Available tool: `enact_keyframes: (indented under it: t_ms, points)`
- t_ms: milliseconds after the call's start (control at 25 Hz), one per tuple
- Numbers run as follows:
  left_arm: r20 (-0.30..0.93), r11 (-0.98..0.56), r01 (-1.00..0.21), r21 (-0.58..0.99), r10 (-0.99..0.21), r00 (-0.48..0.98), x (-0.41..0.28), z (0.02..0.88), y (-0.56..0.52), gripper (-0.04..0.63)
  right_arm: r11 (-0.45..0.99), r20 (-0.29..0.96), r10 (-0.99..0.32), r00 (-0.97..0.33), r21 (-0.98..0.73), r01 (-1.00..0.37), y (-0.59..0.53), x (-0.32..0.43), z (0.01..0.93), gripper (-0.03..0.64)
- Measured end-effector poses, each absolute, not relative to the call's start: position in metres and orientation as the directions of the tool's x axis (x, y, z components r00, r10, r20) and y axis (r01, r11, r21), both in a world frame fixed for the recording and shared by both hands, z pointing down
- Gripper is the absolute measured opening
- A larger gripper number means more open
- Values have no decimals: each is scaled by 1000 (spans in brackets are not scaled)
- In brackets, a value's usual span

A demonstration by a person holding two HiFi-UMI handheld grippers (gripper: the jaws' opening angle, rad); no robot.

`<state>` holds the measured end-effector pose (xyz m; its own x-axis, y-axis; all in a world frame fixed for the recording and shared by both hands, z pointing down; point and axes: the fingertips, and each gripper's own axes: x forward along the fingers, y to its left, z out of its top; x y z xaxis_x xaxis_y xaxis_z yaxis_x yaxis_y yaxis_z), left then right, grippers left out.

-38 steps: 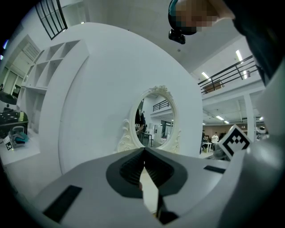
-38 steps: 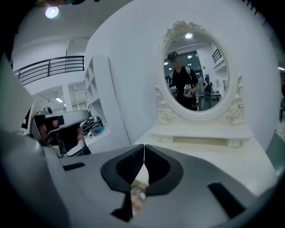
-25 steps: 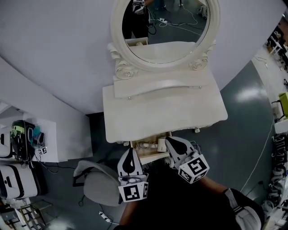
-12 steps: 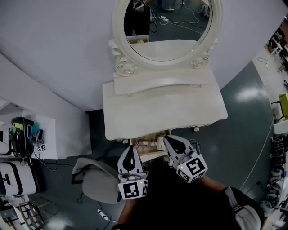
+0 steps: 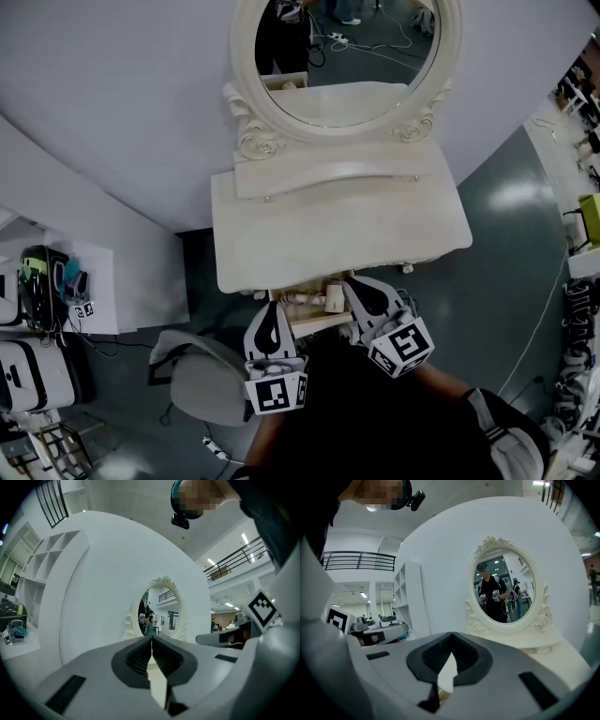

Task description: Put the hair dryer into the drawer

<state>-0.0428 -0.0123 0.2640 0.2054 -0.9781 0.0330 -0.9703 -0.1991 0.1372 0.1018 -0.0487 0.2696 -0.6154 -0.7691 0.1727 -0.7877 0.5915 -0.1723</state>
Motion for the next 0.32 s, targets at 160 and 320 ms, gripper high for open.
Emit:
enact_keyframes:
  t_ms: [160, 320]
  points:
    - [29, -197, -971, 138, -979, 203, -44, 263, -12, 23, 595, 171, -767, -619, -172, -785, -48, 100, 269, 31]
    - [28, -198, -970, 139, -979, 204, -44, 263, -13, 24, 599, 165, -765, -622, -169, -782, -48, 100, 268, 31]
